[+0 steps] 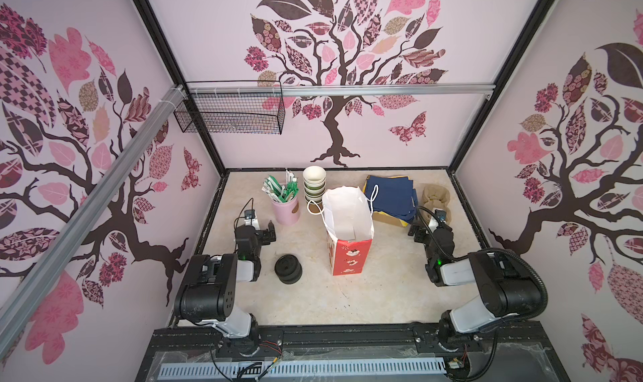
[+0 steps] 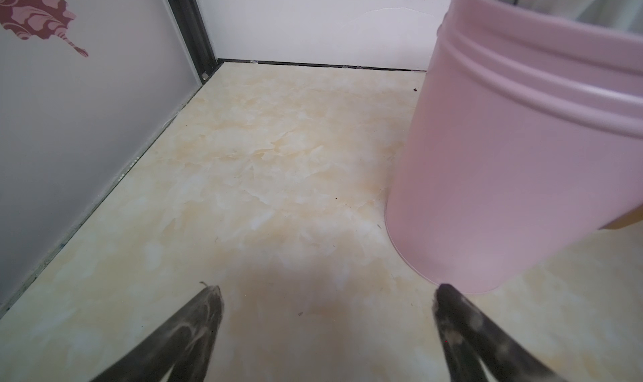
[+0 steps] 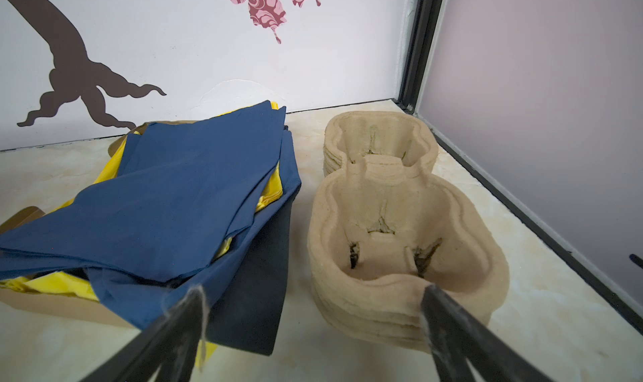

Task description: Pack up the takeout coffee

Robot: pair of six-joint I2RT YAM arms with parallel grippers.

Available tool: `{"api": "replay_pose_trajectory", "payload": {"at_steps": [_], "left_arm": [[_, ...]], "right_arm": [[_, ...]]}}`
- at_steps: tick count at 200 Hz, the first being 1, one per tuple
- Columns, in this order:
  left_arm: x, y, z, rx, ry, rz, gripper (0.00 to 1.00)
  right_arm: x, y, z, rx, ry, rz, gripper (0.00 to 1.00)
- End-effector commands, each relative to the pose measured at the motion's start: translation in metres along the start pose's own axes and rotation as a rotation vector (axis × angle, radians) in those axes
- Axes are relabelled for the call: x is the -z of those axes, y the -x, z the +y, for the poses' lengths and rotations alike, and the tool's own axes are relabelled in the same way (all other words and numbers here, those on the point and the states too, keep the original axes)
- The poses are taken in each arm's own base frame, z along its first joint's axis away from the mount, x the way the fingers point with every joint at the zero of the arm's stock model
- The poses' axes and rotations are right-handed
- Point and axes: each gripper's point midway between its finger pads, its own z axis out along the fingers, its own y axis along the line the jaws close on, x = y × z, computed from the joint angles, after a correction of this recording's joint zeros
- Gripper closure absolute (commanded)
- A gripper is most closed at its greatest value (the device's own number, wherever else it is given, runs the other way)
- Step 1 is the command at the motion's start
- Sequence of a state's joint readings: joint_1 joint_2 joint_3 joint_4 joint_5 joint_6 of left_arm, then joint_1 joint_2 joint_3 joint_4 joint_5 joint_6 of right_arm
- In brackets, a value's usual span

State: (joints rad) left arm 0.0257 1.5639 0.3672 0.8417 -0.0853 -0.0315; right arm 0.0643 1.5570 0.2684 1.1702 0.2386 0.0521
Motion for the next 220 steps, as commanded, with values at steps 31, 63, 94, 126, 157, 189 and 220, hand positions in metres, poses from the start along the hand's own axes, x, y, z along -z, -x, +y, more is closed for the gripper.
{"api": "replay_pose_trajectory", "payload": {"at_steps": [31,63,94,126,157,189,220], "left_arm": [[-0.003,0.016,0.000,0.013,0.003,-0.040,0.03],[-0.003,0.016,0.000,0.012,0.003,-0.040,0.03],[-0.002,0.016,0.000,0.013,0.003,-0.040,0.03],[0.014,0.032,0.013,0.046,0.067,-0.108,0.03],[0.037,0.052,0.020,0.043,0.102,-0.115,0.03],[0.059,0.081,0.029,0.039,0.149,-0.141,0.03],[0.073,0.118,0.031,0.111,0.157,-0.101,0.03]], "right_arm": [[-0.002,0.003,0.001,-0.012,-0.003,-0.015,0.00],[-0.002,0.004,0.002,-0.013,-0.001,-0.016,0.00],[-0.002,0.004,0.002,-0.015,0.002,-0.016,0.00],[0.005,0.015,-0.001,-0.019,-0.005,-0.037,0.00],[0.027,0.040,-0.010,-0.044,-0.037,-0.089,0.00],[0.045,0.054,-0.028,-0.178,-0.126,-0.038,0.00],[0.049,0.055,-0.029,-0.261,-0.167,0.157,0.00]]}}
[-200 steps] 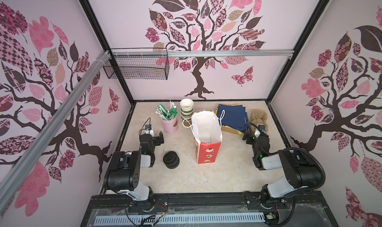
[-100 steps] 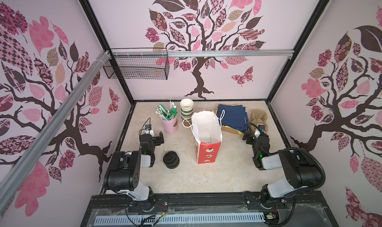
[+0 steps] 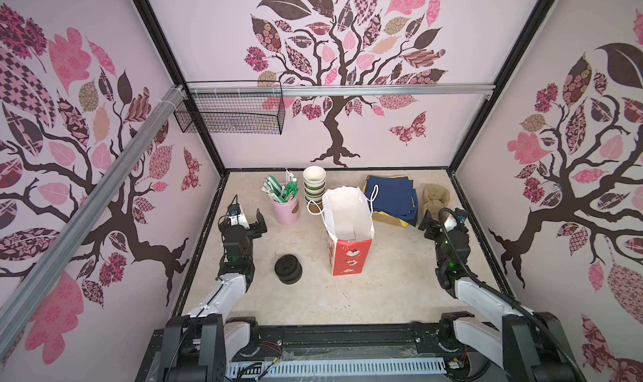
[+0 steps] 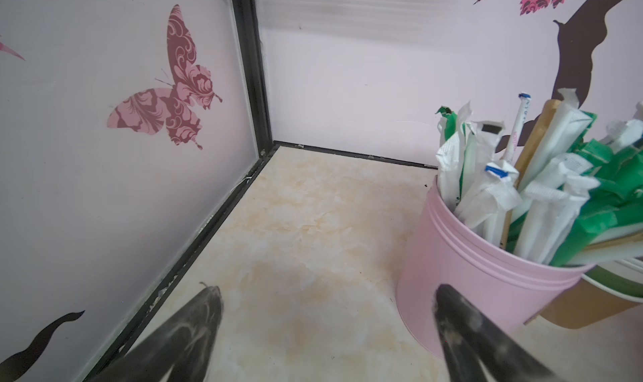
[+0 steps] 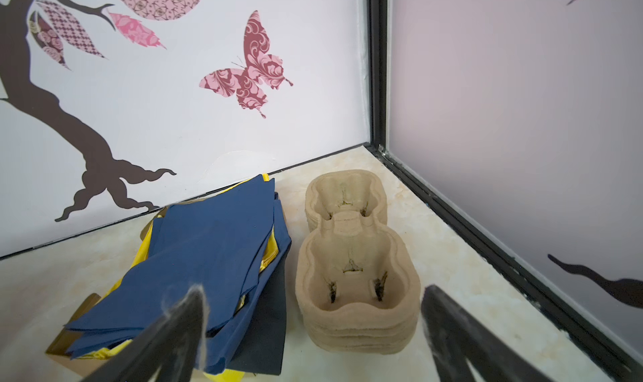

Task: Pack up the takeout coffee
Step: 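Raise the left arm toward the white paper cup stack while the right arm lifts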

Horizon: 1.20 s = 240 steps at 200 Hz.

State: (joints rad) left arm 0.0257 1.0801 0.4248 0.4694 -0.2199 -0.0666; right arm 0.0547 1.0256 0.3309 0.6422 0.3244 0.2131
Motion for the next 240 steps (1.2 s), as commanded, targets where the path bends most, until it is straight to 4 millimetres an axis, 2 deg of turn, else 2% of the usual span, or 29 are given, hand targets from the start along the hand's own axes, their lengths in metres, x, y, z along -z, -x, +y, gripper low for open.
{"api": "replay_pose_trajectory", "payload": {"at_steps": [1,20,49,72,94,133,168,198,210,215,240], "left_arm": [[0.004,0.024,0.005,0.049,0.038,0.074,0.03],[0.009,0.049,-0.004,0.101,-0.007,0.116,0.03],[0.021,0.089,-0.025,0.206,-0.114,0.160,0.03],[0.030,0.109,-0.044,0.256,-0.172,0.221,0.04],[0.036,0.125,-0.069,0.248,-0.225,0.291,0.07],[0.034,0.134,-0.112,0.247,-0.314,0.460,0.15],[0.022,0.136,-0.149,0.214,-0.374,0.552,0.25],[0.006,0.128,-0.184,0.109,-0.398,0.617,0.27],[-0.003,0.122,-0.194,0.087,-0.390,0.649,0.28],[-0.007,0.130,-0.198,0.087,-0.396,0.636,0.29],[-0.028,0.124,-0.211,0.066,-0.380,0.659,0.32]], "right_arm": [[0.004,-0.023,-0.013,-0.073,-0.111,0.237,0.00],[0.009,-0.029,-0.003,-0.114,-0.106,0.400,0.00],[0.020,-0.026,0.003,-0.192,-0.133,0.515,0.04],[0.026,-0.023,0.018,-0.230,-0.084,0.594,0.06],[0.028,-0.016,0.024,-0.239,-0.077,0.628,0.07],[0.024,0.003,0.027,-0.220,-0.079,0.604,0.07],[0.022,0.008,0.028,-0.211,-0.072,0.583,0.09],[0.021,0.007,0.026,-0.206,-0.079,0.576,0.10],[0.021,0.008,0.026,-0.209,-0.079,0.570,0.11],[0.021,0.008,0.026,-0.211,-0.080,0.569,0.11],[0.021,0.008,0.024,-0.218,-0.086,0.560,0.11]]}}
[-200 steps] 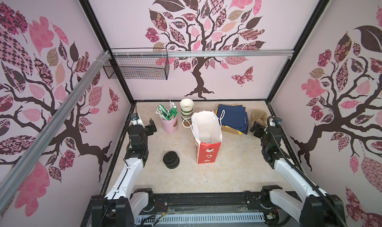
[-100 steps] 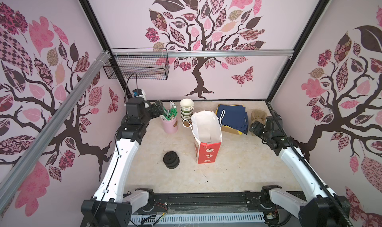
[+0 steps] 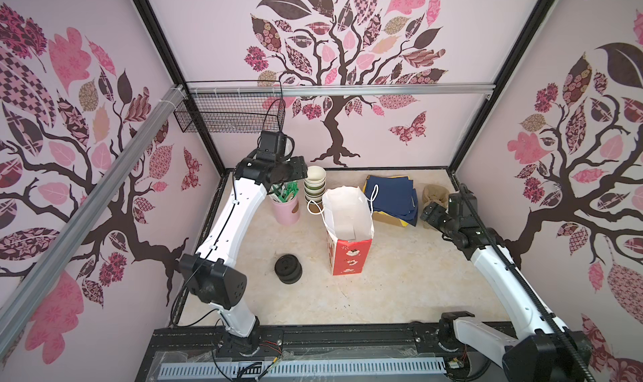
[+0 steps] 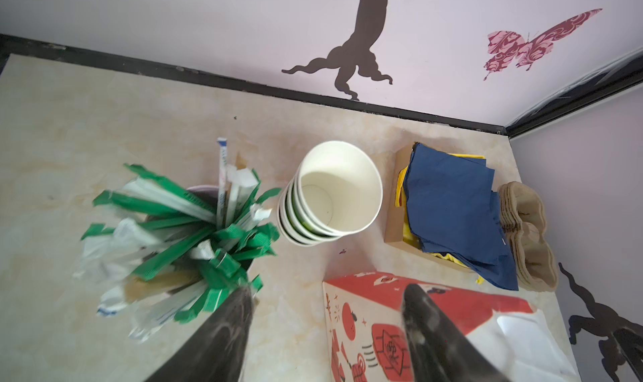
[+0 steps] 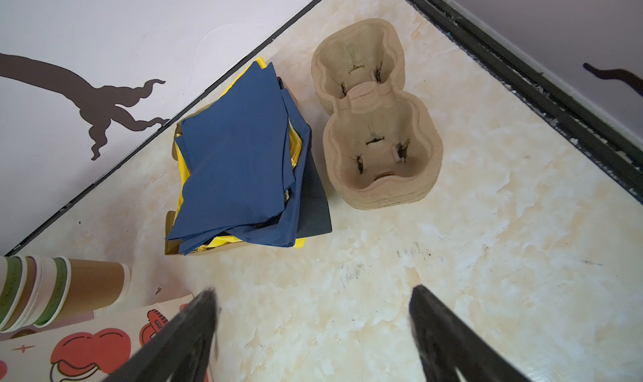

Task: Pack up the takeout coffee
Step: 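Raise the left arm toward the white paper cup stack while the right arm lifts, then grasp the top white paper cup from the stack with the left gripper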

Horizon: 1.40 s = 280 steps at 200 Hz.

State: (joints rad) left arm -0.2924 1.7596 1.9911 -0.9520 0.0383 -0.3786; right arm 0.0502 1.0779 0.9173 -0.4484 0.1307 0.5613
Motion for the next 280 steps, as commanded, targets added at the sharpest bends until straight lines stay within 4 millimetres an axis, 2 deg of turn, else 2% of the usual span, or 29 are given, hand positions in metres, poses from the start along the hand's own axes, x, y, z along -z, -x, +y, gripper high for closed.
{"api": "replay_pose_trajectory", "payload": {"at_steps": [1,73,107,136,179,233,280], "left_arm": [[-0.008,0.003,0.004,-0.021,0.044,0.040,0.33],[-0.062,0.014,0.006,-0.029,0.094,0.055,0.41],[-0.085,0.015,0.018,-0.034,0.161,0.048,0.53],[-0.100,0.016,0.020,-0.018,0.171,0.050,0.57],[-0.113,0.008,0.019,-0.014,0.161,0.083,0.62],[-0.113,0.006,0.020,-0.014,0.166,0.090,0.73],[-0.114,0.002,0.023,-0.022,0.177,0.104,0.79]], "right_arm": [[0.001,0.003,-0.003,-0.008,-0.017,-0.013,0.11],[-0.005,-0.003,-0.006,-0.020,-0.028,0.003,0.12],[-0.008,-0.004,-0.005,-0.032,-0.025,0.016,0.13],[-0.008,-0.003,-0.003,-0.038,-0.021,0.013,0.13],[-0.009,-0.003,-0.004,-0.042,-0.026,0.010,0.14],[-0.009,-0.002,-0.003,-0.049,-0.018,0.008,0.14],[-0.007,-0.002,-0.004,-0.047,-0.019,0.002,0.15]]}}
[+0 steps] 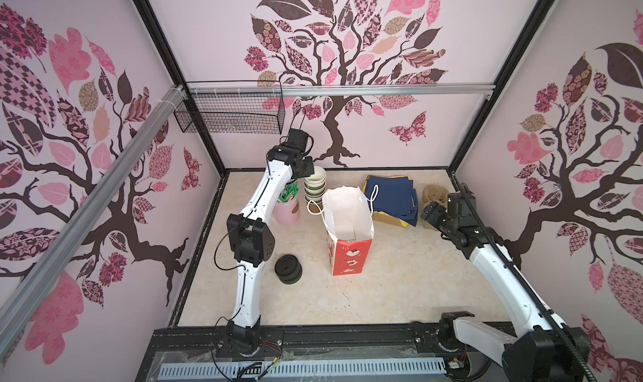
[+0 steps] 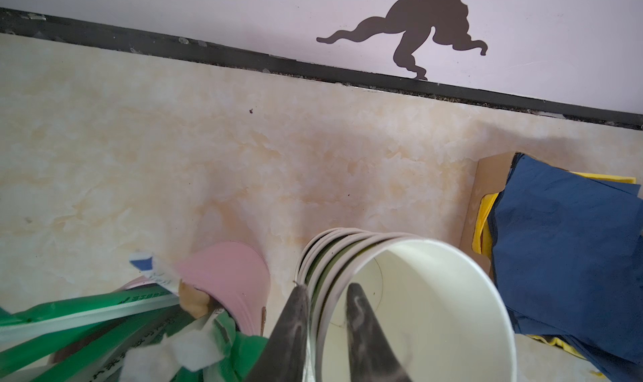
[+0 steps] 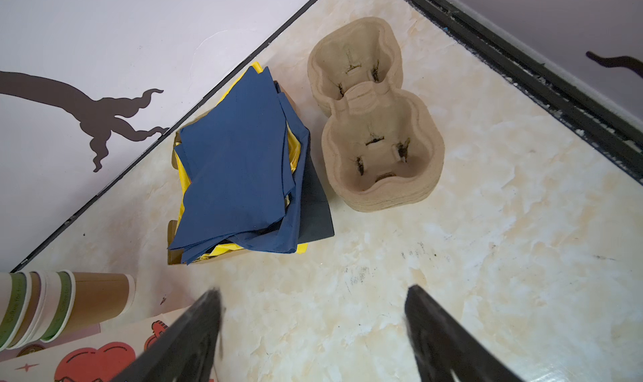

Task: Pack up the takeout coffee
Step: 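Grasp the top white paper cup from the stack with the left gripper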

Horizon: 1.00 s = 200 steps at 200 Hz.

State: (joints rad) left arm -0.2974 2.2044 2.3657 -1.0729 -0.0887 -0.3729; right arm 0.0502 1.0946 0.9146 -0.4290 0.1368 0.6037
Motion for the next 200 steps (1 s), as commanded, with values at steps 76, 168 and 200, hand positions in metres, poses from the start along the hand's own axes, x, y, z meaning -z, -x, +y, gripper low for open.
{"api": "replay_pose_trajectory", "payload": {"at_steps": [76,168,200], "left_arm": [[0.015,0.005,-0.005,-0.007,-0.017,-0.020,0.91],[0.039,0.004,-0.005,-0.019,-0.028,-0.033,0.98],[0.045,0.006,-0.007,-0.017,-0.042,-0.046,0.98]], "right_arm": [[0.001,-0.001,-0.003,-0.023,-0.003,-0.004,0.15],[0.003,-0.001,-0.003,-0.028,0.001,-0.006,0.15],[0.004,-0.002,-0.002,-0.030,0.003,-0.004,0.16]]}}
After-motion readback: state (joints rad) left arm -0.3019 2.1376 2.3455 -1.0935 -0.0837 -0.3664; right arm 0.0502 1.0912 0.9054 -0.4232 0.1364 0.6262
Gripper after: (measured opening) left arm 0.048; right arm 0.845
